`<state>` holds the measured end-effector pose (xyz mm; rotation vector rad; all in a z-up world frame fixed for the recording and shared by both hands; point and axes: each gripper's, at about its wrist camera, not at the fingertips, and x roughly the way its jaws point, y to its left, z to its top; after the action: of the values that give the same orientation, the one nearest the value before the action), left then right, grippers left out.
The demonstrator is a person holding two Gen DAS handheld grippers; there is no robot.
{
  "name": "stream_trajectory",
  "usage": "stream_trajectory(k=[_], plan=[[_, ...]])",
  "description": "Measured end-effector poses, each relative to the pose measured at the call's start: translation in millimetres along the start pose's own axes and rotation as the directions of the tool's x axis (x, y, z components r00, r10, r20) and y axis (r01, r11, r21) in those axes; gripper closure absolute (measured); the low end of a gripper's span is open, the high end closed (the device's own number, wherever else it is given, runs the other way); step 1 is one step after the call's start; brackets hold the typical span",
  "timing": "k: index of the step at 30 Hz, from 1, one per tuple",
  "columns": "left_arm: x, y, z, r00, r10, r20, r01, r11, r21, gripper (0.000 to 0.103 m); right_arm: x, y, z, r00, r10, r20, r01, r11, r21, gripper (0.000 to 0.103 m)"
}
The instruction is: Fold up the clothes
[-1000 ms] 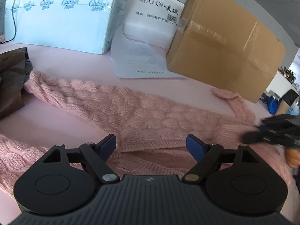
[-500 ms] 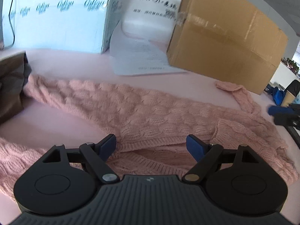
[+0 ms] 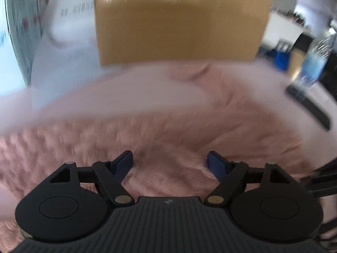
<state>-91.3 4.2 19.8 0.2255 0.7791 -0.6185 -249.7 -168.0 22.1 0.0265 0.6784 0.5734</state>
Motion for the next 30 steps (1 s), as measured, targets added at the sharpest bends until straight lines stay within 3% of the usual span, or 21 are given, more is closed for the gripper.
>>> stream_trajectory(k=[1, 3, 5, 6, 8, 10, 12, 14, 16, 18, 22, 28, 30], plan=[[-1.1, 2.0, -1.7, 1.0, 0.021, 0.01, -0.022, 1.0, 0.016, 0.026, -6.5, -2.3, 3.1, 1.0, -0.003, 0.016, 0.003, 1.0, -0.003, 0.067], [-3.4, 10.1, -3.3, 0.999, 0.03, 0.014, -0.03, 0.999, -0.011, 0.026, -21.0, -8.8, 15.4, 0.996, -0.026, 0.087, 0.028, 0.999, -0.016, 0.066], [-9.8, 22.8, -3.5, 0.999, 0.034, 0.025, -0.033, 0.998, -0.059, 0.026, -30.0, -19.6, 37.0, 0.969, -0.159, 0.188, 0.16, 0.987, 0.009, 0.066], [-13.2, 28.8, -3.5, 0.999, 0.039, 0.031, -0.036, 0.996, -0.081, 0.026, -29.2, -24.3, 47.6, 0.945, -0.244, 0.216, 0.244, 0.969, 0.025, 0.066], [-20.1, 41.0, -3.5, 0.998, 0.049, 0.044, -0.043, 0.991, -0.126, 0.027, -17.4, -32.4, 73.7, 0.847, -0.467, 0.254, 0.483, 0.876, 0.001, 0.065], [-26.2, 50.4, -3.2, 0.997, 0.06, 0.056, -0.05, 0.985, -0.166, 0.026, 11.6, -35.3, 89.9, 0.786, -0.568, 0.246, 0.612, 0.773, -0.169, 0.063], [-39.0, 57.1, -2.7, 0.993, 0.082, 0.087, -0.062, 0.974, -0.217, 0.024, 48.3, -38.3, 98.4, 0.775, -0.595, 0.211, 0.63, 0.708, -0.319, 0.063], [-43.2, 63.2, -3.2, 0.991, 0.087, 0.1, -0.061, 0.969, -0.24, 0.024, 88.5, -40.8, 104.1, 0.784, -0.599, 0.161, 0.605, 0.681, -0.413, 0.063], [-44.5, 68.6, -2.6, 0.992, 0.083, 0.095, -0.056, 0.965, -0.257, 0.024, 120.0, -43.7, 107.6, 0.799, -0.593, 0.097, 0.562, 0.68, -0.472, 0.064], [-45.1, 72.9, -2.1, 0.992, 0.085, 0.093, -0.057, 0.962, -0.266, 0.024, 140.0, -45.1, 108.9, 0.791, -0.605, 0.088, 0.561, 0.662, -0.497, 0.064], [-48.1, 80.9, 0.1, 0.991, 0.088, 0.101, -0.054, 0.953, -0.3, 0.023, 166.3, -50.1, 114.0, 0.783, -0.617, 0.081, 0.568, 0.655, -0.498, 0.066], [-46.5, 87.5, 2.7, 0.995, 0.046, 0.085, -0.014, 0.94, -0.341, 0.023, 187.7, -61.5, 119.2, 0.74, -0.666, 0.091, 0.619, 0.622, -0.48, 0.096], [-47.2, 87.8, 2.6, 0.995, 0.049, 0.087, -0.017, 0.941, -0.338, 0.023, 179.4, -66.2, 126.0, 0.739, -0.663, 0.116, 0.642, 0.642, -0.419, 0.097]])
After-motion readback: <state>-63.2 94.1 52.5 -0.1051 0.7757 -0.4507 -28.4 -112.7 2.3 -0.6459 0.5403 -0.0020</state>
